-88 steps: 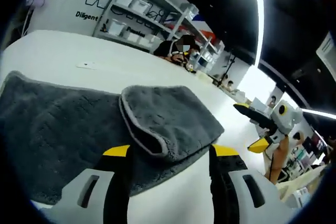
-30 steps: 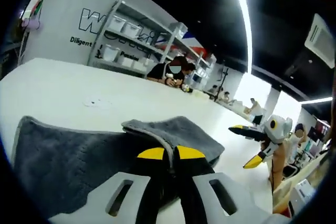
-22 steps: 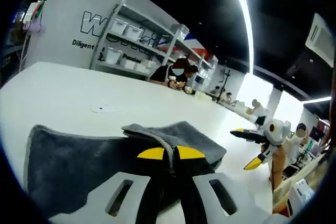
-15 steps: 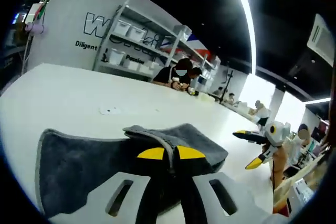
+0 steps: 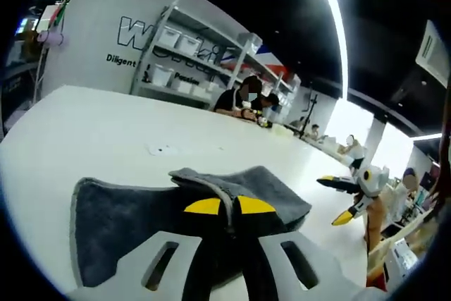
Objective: Fold the towel on the table until its edges align and the towel forms a compact rectangular stack.
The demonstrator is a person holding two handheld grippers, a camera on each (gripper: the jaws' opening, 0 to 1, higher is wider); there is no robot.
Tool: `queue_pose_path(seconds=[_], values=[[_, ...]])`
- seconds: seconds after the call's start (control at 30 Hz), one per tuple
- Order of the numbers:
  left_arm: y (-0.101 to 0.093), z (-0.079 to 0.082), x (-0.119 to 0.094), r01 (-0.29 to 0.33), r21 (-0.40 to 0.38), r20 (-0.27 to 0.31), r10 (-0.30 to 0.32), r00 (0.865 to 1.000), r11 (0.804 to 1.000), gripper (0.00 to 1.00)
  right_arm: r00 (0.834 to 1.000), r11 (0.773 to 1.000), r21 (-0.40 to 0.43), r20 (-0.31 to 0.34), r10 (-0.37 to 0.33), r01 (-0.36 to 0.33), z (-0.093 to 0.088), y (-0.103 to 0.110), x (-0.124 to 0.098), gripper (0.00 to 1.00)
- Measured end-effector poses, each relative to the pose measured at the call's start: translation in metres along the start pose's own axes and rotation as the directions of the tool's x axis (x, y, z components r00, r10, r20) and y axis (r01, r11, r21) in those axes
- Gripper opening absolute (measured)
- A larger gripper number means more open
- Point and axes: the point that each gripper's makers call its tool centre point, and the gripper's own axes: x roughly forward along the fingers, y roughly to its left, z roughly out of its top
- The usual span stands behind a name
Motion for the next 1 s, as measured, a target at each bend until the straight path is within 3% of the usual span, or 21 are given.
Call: queue_pose_path(seconds=[1.0], values=[[0.019, 0.047, -0.033, -0.051, 0.005, 0.110, 0.050, 0.993, 0.999, 0.05, 0.999, 1.000, -0.006, -0.026, 0.019, -0.019, -0.006, 0.004, 0.003, 0.99]])
